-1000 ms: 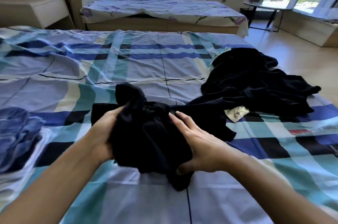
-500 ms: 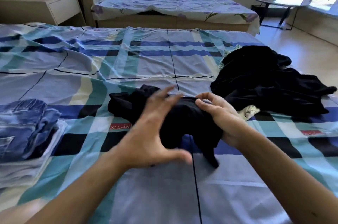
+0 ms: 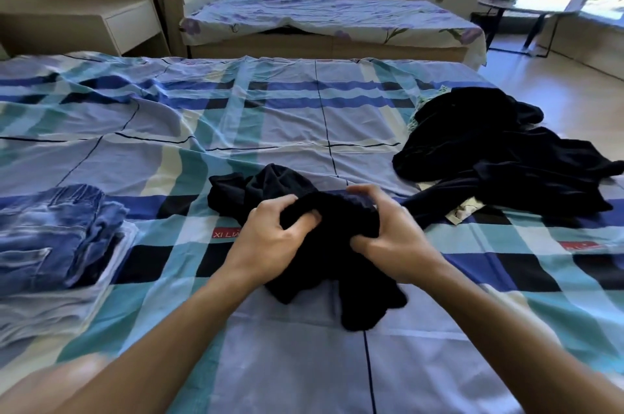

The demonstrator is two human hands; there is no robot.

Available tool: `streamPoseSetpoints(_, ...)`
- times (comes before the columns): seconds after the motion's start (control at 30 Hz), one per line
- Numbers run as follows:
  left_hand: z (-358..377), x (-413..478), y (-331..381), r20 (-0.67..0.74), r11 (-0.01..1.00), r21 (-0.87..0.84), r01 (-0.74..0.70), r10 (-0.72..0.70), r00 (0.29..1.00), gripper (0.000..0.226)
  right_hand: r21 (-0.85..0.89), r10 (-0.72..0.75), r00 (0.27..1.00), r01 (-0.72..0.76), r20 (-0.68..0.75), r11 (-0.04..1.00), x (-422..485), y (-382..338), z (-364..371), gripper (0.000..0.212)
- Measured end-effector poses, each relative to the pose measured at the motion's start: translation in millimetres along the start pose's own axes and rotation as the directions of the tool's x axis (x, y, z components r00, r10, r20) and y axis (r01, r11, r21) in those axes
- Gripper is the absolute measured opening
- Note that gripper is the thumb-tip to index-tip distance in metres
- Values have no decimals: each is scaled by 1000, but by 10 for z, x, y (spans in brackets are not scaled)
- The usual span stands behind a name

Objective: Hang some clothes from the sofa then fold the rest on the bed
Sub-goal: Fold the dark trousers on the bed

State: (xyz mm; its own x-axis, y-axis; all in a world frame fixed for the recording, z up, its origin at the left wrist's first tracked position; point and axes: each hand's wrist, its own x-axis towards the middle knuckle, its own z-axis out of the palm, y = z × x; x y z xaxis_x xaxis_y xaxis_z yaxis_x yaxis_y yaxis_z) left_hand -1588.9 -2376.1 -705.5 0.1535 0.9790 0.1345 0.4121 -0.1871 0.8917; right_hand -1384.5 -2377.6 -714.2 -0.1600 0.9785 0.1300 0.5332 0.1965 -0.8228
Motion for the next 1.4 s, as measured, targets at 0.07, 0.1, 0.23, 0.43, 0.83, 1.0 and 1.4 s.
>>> streamPoseSetpoints(0.07, -89, -15, 48, 191, 996, -34, 77, -69, 979, 21, -69, -23, 989, 13, -146, 998, 39, 67, -71, 59)
streamPoseSetpoints(0.1, -136, -25, 61, 280, 995, -44, 86, -70, 957, 14, -95, -28, 979, 9, -200, 995, 58, 109, -130, 55)
streamPoseSetpoints(0.23, -300, -72, 97, 371, 999, 28, 25, -33, 928, 27, -189, -34, 959, -21, -280, 982, 94, 238, -309, 41)
streamPoseSetpoints(0.43, -432, -24, -38, 9, 941, 273, -200, 205, 979, 37, -110, -90, 961, 63, -261, 992, 57, 248, -508, 43)
streamPoseSetpoints(0.83, -724, -198, 195, 392, 985, -167, -40, 104, 914, 53, 615, -72, 938, -163, 339, 772, -124, 111, -1142, 49)
streamPoseSetpoints(1.0, -760, -214, 196, 376, 979, -202, 4, 74, 924, 27, 646, -47, 962, -144, 270, 750, -131, 119, -1187, 60)
streamPoseSetpoints(1.4, -774, -171, 135, 157, 968, -253, 0, 41, 987, 52, 551, 17, 995, -66, 95, 832, -28, 104, -963, 46)
